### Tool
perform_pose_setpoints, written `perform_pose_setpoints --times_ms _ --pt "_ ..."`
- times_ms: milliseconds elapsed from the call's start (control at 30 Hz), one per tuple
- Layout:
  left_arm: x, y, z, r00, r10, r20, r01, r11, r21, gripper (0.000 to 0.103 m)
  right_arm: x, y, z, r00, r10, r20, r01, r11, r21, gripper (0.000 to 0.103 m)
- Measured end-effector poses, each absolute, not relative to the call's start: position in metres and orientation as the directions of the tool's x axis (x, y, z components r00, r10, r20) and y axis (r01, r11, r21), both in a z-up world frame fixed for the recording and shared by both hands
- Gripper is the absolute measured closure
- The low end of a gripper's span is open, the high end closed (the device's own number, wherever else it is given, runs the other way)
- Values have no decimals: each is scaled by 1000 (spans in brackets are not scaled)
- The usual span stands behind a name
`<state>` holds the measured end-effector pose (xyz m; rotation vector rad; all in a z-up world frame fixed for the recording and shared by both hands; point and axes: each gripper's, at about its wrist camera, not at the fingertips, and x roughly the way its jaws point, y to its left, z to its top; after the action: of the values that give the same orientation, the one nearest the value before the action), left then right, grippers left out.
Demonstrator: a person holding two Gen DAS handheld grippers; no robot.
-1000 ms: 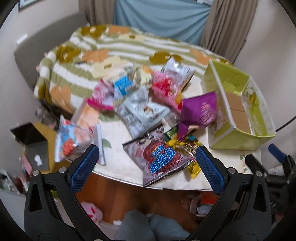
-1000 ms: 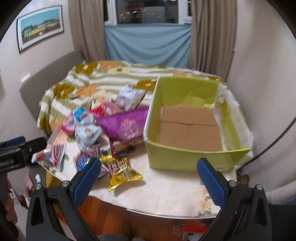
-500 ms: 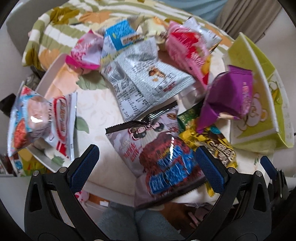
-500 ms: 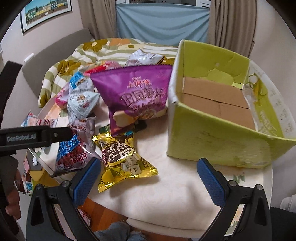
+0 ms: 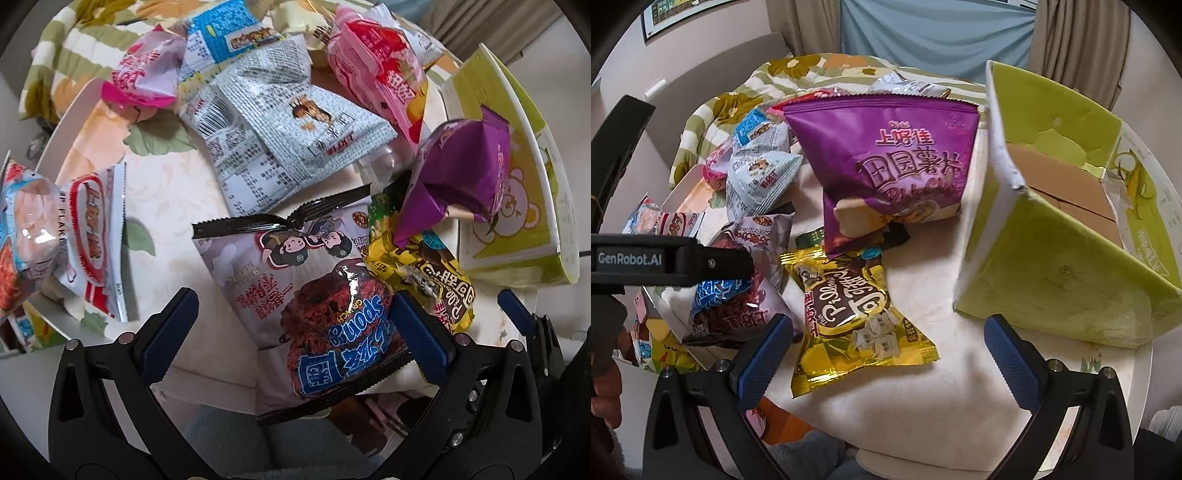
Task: Organize snacks
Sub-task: 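Grasp the white-blue cookie bag with left gripper while right grasps yellow Pillows bag, then carry both bags into the cardboard box and open both grippers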
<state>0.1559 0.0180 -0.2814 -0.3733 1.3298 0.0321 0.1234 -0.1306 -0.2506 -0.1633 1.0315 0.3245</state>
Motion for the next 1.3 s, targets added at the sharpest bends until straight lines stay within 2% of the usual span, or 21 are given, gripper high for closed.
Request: perform_pose_setpoints --times_ms 67,200,433,567,667,767,800,933,1300 --pt "158 19 -284 240 -202 -950 -229 939 -258 2 123 -126 -251 467 191 -864 -351 936 18 0" --pt "159 18 -289 238 -219 -946 -213 938 -271 19 123 -122 -253 457 197 -867 -380 925 10 0" --pt "154 23 -282 236 -208 -949 -180 951 -253 33 127 -114 -256 427 222 -877 -412 911 30 6" --pt "153 27 -282 238 -217 -947 -174 950 -261 36 131 -112 -256 413 237 -879 -410 911 52 9" --pt "153 24 -280 246 -225 -943 -164 949 -269 39 138 -108 -262 387 237 -891 -409 910 64 18" --pt "150 24 -275 254 -237 -938 -155 947 -281 41 143 -104 -271 350 234 -907 -408 910 77 31" --pt "150 24 -276 257 -242 -936 -155 945 -287 42 145 -103 -274 337 232 -912 -405 911 82 39" --pt "143 30 -270 262 -257 -930 -150 941 -303 44 147 -102 -275 314 255 -914 -403 908 114 54" --pt "132 49 -258 294 -318 -901 -122 923 -365 46 134 -102 -262 310 252 -917 -396 911 117 56"
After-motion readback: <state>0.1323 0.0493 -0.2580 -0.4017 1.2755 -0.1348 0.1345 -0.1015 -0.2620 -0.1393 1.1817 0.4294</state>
